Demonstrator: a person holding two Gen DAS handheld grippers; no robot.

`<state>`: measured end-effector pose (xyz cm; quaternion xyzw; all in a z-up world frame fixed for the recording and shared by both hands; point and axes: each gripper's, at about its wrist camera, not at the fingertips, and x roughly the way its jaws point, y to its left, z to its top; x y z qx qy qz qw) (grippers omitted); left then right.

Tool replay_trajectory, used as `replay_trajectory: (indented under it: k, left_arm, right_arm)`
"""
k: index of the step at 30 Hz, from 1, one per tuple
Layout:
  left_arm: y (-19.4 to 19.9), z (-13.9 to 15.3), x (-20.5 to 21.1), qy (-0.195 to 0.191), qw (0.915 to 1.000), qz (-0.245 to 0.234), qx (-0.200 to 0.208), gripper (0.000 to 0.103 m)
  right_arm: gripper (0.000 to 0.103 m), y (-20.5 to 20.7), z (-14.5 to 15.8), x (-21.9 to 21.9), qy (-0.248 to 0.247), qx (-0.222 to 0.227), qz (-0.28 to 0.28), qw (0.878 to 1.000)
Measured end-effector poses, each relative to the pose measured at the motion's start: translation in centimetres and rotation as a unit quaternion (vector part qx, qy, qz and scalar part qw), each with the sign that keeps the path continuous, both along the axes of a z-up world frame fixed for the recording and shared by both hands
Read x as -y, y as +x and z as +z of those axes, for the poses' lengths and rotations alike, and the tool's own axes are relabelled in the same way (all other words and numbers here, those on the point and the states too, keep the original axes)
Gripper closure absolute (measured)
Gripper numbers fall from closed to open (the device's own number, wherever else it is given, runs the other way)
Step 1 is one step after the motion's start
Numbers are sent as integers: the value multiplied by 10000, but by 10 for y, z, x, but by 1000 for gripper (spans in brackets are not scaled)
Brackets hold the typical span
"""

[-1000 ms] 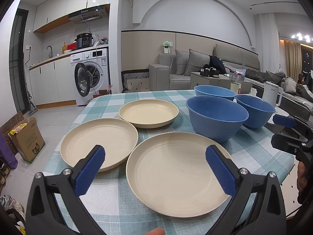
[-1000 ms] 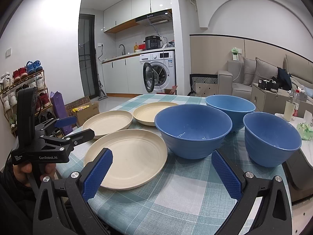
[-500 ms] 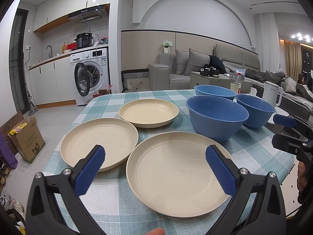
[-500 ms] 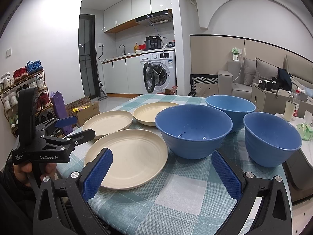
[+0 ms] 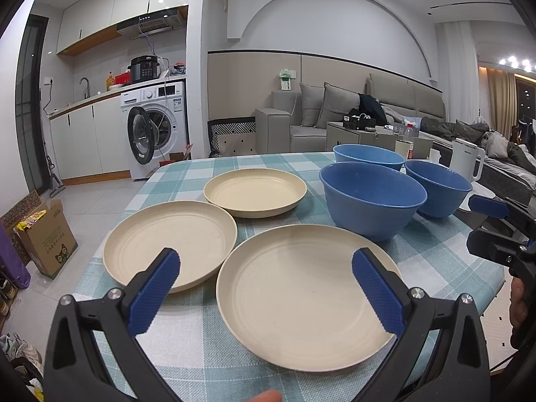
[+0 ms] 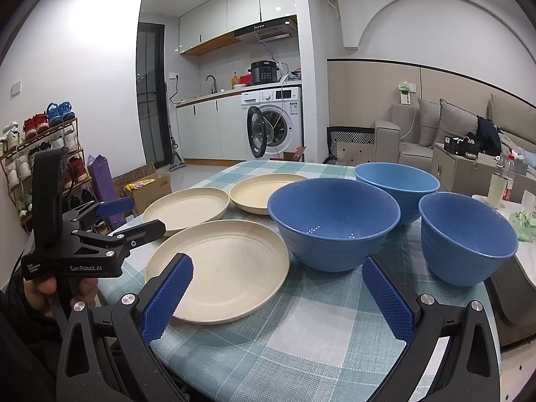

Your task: Organize plates and bowls

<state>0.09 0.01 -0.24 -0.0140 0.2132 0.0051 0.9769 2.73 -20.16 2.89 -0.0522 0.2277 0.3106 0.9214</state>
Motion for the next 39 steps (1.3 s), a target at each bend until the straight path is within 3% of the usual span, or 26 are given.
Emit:
replay_trajectory:
  k: [39]
  left_arm:
    - [3,-2,0,135,9999,-24,-57,0]
  right_arm:
    - [0,4,-4,0,-21,-41,9,10000]
